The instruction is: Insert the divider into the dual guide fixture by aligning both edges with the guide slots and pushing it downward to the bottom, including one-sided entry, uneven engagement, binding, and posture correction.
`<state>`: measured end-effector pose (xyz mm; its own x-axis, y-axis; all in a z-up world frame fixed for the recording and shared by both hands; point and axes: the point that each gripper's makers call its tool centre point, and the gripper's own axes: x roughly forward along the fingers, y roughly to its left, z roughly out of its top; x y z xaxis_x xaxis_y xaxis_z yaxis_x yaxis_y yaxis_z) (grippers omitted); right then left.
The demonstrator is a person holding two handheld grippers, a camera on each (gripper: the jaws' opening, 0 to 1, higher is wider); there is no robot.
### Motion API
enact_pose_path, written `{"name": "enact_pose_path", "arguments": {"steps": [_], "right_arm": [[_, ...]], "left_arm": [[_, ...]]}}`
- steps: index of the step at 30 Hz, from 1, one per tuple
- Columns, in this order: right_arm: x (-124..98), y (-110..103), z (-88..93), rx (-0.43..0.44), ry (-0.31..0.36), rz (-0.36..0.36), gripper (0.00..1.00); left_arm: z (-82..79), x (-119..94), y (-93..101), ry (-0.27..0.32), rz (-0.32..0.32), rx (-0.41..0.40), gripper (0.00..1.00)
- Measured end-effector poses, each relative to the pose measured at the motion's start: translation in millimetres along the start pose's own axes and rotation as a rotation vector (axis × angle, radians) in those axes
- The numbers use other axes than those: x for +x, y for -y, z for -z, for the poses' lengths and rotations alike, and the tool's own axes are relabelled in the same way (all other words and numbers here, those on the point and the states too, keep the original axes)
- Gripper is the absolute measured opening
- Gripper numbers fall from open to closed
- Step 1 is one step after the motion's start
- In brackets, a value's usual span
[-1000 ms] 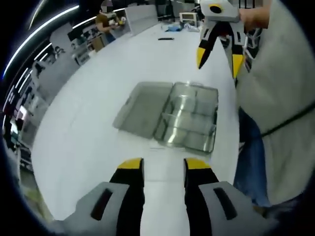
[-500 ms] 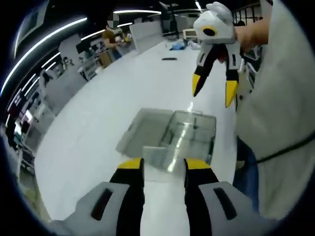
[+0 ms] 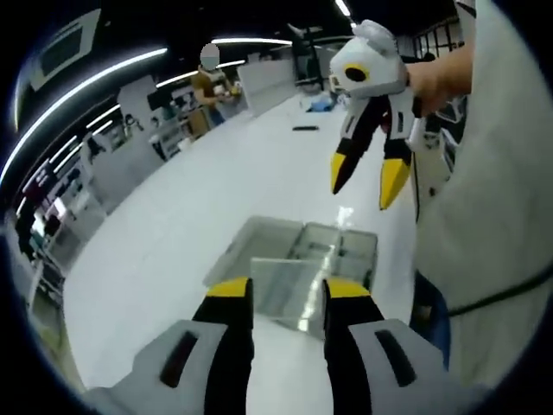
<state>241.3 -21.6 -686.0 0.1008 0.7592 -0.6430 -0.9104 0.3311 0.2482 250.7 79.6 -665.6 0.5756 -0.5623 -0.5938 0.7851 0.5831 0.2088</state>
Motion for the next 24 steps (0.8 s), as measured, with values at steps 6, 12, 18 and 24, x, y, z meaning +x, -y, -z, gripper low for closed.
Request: {"name": "enact_pose_path", "arguments": {"steps": [6, 12, 18, 24], "right_arm": [[-1.0, -1.6, -3.8, 0.020, 0.018, -0.006, 0.36], [-1.7, -2.7, -10.3, 0.049, 0.041, -0.016, 0.33], [-2.2, -5.9, -21.2, 0.049, 0.060, -0.028, 0.31], [-0.9, -7.5, -30.5, 0.052, 0.071, -0.037, 0.27]], "left_arm": [[-2.6, 0.7, 4.5, 0.018, -0.011, 0.001, 0.27], [-10.0, 1.7, 7.5, 0.049, -0.031, 0.012, 0.27], [-16.8, 5.1, 10.9, 0.056, -0.051, 0.060, 0.27], [-19.4, 10.4, 11.8, 0.044, -0.068, 0.116, 0.27]]}}
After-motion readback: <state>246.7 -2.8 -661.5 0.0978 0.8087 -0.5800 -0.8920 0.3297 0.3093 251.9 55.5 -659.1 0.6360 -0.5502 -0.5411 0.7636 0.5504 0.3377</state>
